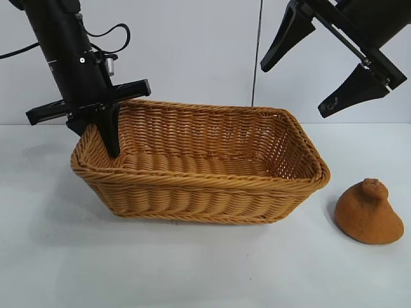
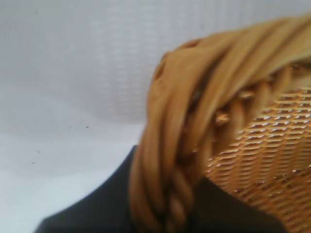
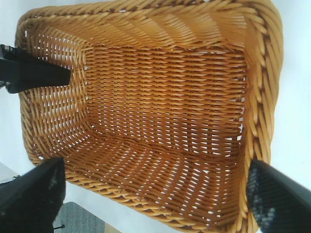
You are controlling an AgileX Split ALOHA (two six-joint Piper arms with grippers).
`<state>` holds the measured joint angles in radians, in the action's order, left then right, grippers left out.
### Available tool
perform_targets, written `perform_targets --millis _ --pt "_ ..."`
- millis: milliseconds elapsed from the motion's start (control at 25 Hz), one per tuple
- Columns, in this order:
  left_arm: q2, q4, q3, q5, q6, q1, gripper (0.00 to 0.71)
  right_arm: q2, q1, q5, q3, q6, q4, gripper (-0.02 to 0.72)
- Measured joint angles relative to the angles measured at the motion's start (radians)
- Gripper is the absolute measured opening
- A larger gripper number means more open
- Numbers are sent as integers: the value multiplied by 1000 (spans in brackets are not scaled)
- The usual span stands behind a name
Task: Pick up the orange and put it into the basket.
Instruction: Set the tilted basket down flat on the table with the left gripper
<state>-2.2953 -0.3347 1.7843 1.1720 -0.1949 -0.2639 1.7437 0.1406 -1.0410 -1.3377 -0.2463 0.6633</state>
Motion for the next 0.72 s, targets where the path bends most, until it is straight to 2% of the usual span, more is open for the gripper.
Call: perform_targets --millis 120,200,360,440,560,720 --pt "-7 -9 0 -4 2 0 88 0 0 0 0 0 -2 694" --pt "-7 -15 6 -1 5 0 132 0 0 0 0 0 -2 694" --pt "-7 -24 42 30 7 0 412 0 0 -2 0 0 -2 694" --pt "-7 -24 77 36 7 0 517 0 0 -2 0 0 -2 694" --pt "5 -25 142 37 7 0 566 0 0 -2 0 -1 -3 694" --pt "67 -8 228 40 7 0 581 0 0 -4 0 -2 -11 694"
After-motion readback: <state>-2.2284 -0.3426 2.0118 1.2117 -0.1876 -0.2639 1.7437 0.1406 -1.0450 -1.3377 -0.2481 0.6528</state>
